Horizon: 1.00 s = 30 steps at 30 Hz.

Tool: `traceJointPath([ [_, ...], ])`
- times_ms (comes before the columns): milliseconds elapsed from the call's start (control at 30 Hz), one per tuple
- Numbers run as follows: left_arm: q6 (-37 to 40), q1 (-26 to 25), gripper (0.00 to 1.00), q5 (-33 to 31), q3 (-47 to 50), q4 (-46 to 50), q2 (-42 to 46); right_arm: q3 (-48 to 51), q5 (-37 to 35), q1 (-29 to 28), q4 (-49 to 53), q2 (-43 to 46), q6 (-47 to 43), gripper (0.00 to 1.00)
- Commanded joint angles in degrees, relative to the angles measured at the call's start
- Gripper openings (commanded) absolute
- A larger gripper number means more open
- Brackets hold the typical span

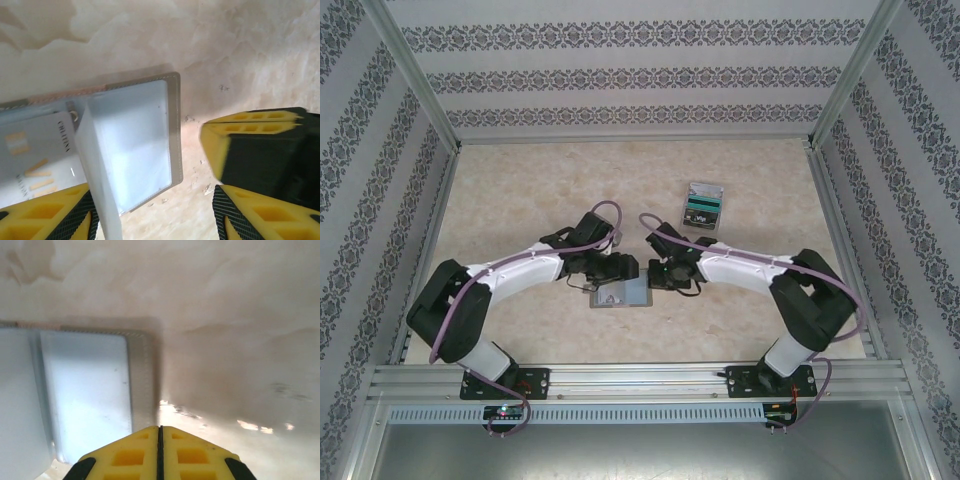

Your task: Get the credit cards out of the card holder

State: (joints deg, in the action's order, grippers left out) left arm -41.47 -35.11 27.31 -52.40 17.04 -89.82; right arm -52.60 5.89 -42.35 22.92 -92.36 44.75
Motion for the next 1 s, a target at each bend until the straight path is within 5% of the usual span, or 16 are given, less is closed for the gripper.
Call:
traceJointPath([
  [0,1.62,-1.08,0.61,2.48,-3.08,-1.51,-2.89,2.39,-3.61,2.06,1.41,4.70,0.43,0.00],
  [400,4.54,-0.48,0.55,-0.89,-4.78,3.62,-1.69,1.61,0.59,3.22,-1.23,4.40,-1.14,0.01],
  [600,4.82,3.25,0.37,-8.74,-1.16,10.35,3.64,-2.08,4.81,0.83,-5.06,1.03,-2.48,0.07],
  [967,3.62,9.08,0.11,-12.70,7.18,12.08,6.39,-4.13,15.24,-1.30,-14.81,-5.91,1.23,0.06],
])
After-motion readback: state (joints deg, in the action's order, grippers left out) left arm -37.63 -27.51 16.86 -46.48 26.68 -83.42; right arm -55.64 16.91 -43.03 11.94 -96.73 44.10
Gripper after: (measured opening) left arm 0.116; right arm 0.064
